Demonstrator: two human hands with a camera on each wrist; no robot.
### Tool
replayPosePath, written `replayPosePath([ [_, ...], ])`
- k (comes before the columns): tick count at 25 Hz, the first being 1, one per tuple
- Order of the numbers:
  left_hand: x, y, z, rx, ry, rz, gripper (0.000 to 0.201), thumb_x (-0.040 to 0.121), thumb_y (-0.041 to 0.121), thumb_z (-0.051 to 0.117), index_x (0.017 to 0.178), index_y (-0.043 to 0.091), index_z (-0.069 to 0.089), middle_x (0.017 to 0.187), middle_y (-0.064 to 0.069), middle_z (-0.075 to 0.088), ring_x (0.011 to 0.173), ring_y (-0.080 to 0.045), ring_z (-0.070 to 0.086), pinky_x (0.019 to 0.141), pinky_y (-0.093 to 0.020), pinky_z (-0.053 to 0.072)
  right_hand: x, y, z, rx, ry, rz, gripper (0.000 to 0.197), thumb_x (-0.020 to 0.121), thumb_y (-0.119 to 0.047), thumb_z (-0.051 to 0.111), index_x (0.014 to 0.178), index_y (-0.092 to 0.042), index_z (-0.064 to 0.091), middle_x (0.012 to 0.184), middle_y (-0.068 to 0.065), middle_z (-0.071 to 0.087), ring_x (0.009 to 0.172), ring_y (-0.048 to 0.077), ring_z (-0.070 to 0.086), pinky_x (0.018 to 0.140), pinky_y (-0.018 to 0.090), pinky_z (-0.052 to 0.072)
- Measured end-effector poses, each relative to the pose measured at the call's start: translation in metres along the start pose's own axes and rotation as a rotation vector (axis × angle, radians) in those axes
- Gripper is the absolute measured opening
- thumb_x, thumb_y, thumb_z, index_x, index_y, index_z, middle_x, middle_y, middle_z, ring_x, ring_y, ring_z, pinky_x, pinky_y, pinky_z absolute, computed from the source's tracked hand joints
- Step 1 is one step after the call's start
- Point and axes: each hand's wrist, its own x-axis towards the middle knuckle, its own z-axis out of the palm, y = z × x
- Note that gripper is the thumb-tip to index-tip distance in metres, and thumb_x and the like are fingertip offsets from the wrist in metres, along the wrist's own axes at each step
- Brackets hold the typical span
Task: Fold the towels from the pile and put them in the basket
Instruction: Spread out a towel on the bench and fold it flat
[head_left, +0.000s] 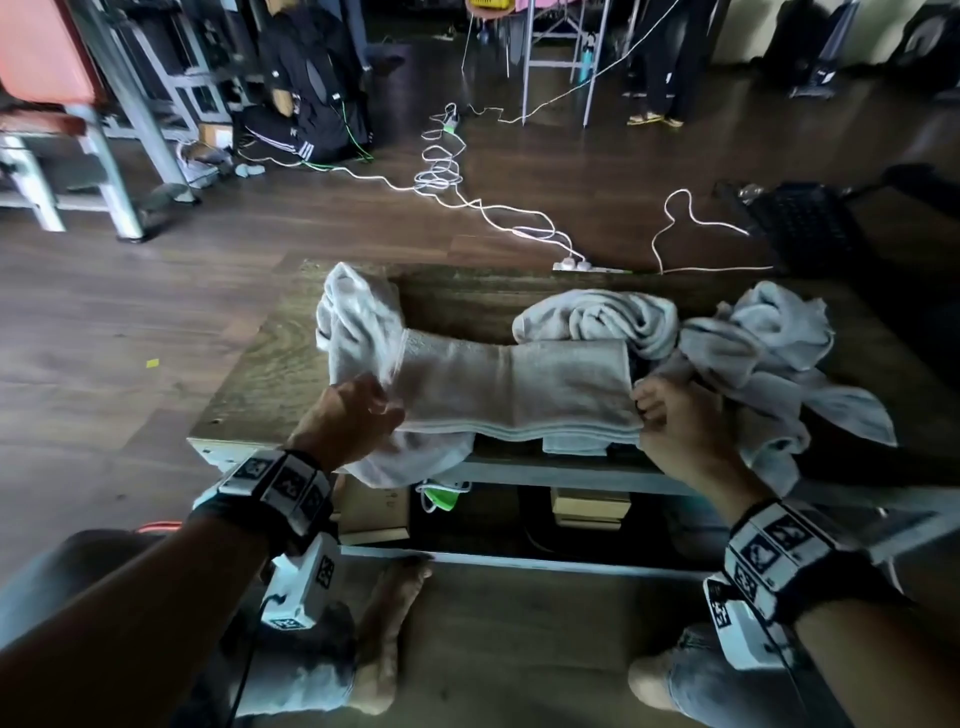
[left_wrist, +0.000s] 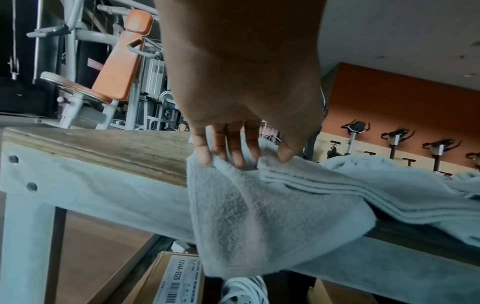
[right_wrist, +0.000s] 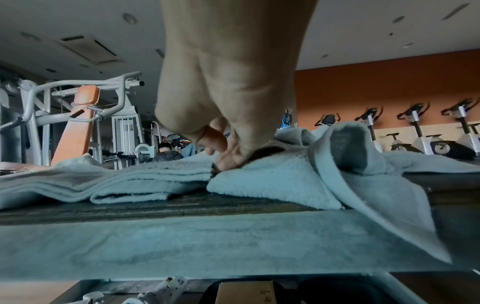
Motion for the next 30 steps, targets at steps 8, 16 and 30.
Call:
replayPosePath([
  [8, 0.0, 0.017, -0.001, 0.056, 0.083, -0.134, 0.025, 0.081, 0.053, 0.064, 0.077, 0.029, 0.063, 0.087, 0.002, 0.068, 0.08, -0.022, 0.066, 0.07, -0.031, 0.052, -0.004, -0.004, -0.006, -0.172, 0.085, 0.031, 0.048, 0.086, -0.026, 0.07, 0.045, -0.015, 0.047, 0.044, -0.001, 0.049, 0.043, 0.013, 0.044, 0.048, 0.025, 0.03],
  [16, -0.009, 0.03, -0.021, 0.03, 0.248, -0.175, 0.03, 0.074, 0.046, 0.078, 0.066, 0.019, 0.069, 0.073, -0.006, 0.067, 0.072, -0.031, 0.065, 0.065, -0.032, 0.049, -0.007, -0.011, -0.023, 0.012, 0.098, 0.111, 0.023, 0.086, -0.026, 0.07, 0.067, -0.015, 0.064, 0.062, -0.004, 0.062, 0.063, 0.013, 0.058, 0.06, 0.026, 0.039],
  [30, 0.012, 0.054, 0.007, 0.079, 0.206, 0.262, 0.031, 0.084, 0.023, 0.065, 0.113, 0.017, 0.056, 0.115, -0.009, 0.054, 0.096, -0.022, 0.055, 0.076, -0.035, 0.051, 0.008, -0.033, 0.006, -0.271, 0.141, -0.12, 0.018, 0.084, -0.03, 0.064, 0.098, -0.021, 0.057, 0.103, 0.0, 0.055, 0.1, 0.02, 0.051, 0.08, 0.035, 0.045],
])
